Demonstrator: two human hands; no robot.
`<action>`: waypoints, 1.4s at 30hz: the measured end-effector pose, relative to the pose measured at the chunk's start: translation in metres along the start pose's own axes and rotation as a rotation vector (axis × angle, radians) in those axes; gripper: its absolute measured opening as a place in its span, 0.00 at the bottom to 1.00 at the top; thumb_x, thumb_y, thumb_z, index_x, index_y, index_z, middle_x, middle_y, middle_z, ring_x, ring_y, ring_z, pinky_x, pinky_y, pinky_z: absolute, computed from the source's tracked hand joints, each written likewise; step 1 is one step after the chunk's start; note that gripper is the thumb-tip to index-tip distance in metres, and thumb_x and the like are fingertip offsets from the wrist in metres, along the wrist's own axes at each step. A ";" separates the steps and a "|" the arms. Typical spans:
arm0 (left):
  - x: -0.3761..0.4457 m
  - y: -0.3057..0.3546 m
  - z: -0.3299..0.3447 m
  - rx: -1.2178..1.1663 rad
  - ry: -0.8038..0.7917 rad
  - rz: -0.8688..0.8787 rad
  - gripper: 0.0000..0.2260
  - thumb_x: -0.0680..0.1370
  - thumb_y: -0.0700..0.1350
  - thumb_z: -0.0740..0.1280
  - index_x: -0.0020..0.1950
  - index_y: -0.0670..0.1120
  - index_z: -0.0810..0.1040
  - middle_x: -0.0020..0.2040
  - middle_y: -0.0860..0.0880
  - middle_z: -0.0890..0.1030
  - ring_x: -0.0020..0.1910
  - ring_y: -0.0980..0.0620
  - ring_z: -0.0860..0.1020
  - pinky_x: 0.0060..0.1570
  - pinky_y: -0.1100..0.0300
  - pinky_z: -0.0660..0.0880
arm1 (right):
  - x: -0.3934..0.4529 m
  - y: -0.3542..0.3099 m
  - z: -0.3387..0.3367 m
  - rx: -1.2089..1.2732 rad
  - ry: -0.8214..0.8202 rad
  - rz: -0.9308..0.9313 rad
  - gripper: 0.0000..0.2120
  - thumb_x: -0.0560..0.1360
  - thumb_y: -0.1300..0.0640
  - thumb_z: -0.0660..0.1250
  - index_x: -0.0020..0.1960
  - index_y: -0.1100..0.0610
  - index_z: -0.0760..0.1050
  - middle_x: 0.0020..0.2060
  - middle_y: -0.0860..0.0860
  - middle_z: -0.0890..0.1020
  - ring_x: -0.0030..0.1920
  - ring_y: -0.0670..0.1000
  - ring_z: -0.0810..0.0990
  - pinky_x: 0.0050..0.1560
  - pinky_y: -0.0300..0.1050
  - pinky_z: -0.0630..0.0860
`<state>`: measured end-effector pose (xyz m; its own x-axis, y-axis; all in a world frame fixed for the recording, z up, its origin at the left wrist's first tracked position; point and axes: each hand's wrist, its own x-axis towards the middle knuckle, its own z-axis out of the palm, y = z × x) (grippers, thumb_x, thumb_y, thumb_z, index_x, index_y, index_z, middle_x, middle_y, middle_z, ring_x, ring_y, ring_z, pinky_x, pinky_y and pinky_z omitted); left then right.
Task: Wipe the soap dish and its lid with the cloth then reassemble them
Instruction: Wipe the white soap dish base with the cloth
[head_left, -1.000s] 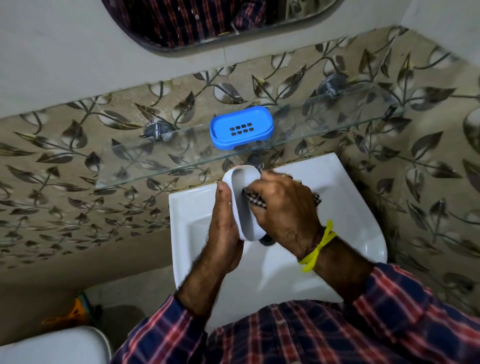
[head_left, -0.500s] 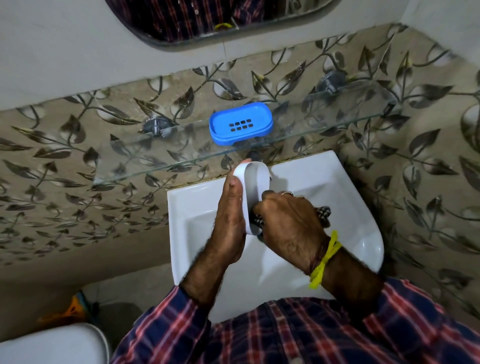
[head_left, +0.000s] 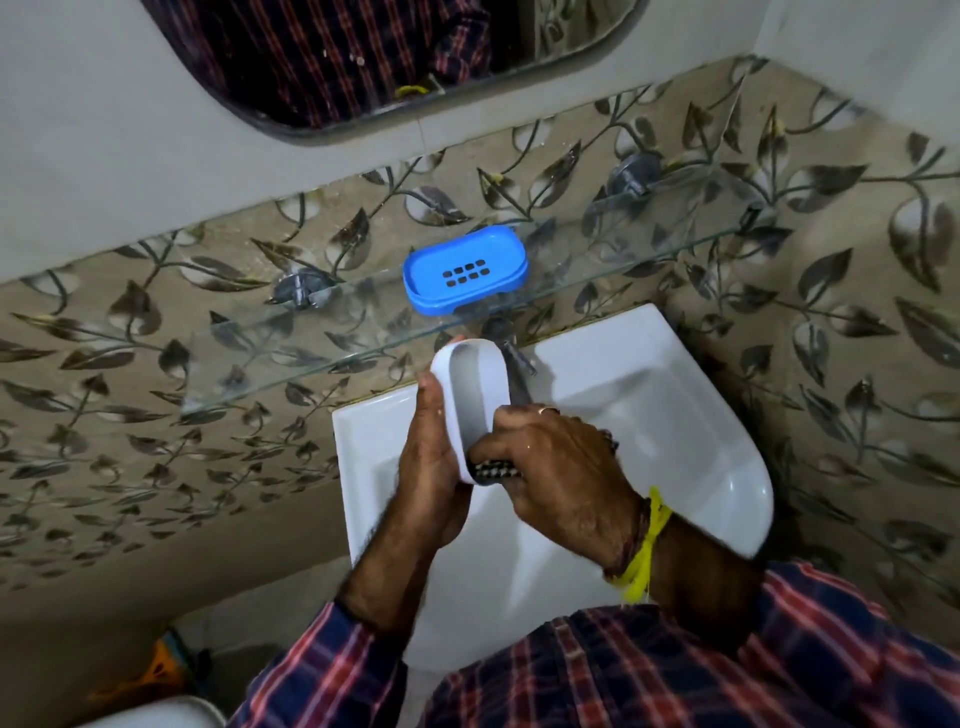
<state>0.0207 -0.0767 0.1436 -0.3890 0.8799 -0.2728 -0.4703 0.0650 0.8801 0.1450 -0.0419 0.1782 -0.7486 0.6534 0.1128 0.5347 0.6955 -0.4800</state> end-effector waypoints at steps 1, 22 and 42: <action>0.000 0.000 0.001 -0.003 -0.004 -0.019 0.32 0.74 0.66 0.58 0.70 0.47 0.77 0.58 0.41 0.86 0.53 0.46 0.86 0.44 0.54 0.84 | 0.002 0.002 0.000 -0.024 -0.015 0.001 0.14 0.70 0.62 0.65 0.50 0.47 0.82 0.44 0.49 0.79 0.50 0.57 0.79 0.44 0.51 0.78; -0.008 -0.012 0.020 0.047 -0.056 0.034 0.25 0.82 0.61 0.53 0.71 0.49 0.75 0.67 0.47 0.82 0.68 0.49 0.78 0.67 0.52 0.76 | 0.025 0.013 -0.008 0.193 0.526 0.232 0.07 0.69 0.55 0.69 0.44 0.55 0.82 0.40 0.53 0.86 0.42 0.58 0.83 0.40 0.51 0.80; -0.010 -0.016 0.010 0.097 -0.091 0.070 0.29 0.82 0.64 0.55 0.76 0.48 0.71 0.71 0.43 0.78 0.72 0.44 0.75 0.70 0.45 0.72 | 0.028 0.012 -0.012 1.243 0.167 0.388 0.07 0.74 0.71 0.69 0.49 0.63 0.82 0.42 0.56 0.86 0.41 0.49 0.83 0.47 0.44 0.81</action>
<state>0.0406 -0.0819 0.1359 -0.3427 0.9227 -0.1766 -0.3638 0.0430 0.9305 0.1351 -0.0114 0.1857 -0.5239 0.8384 -0.1505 -0.0798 -0.2242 -0.9713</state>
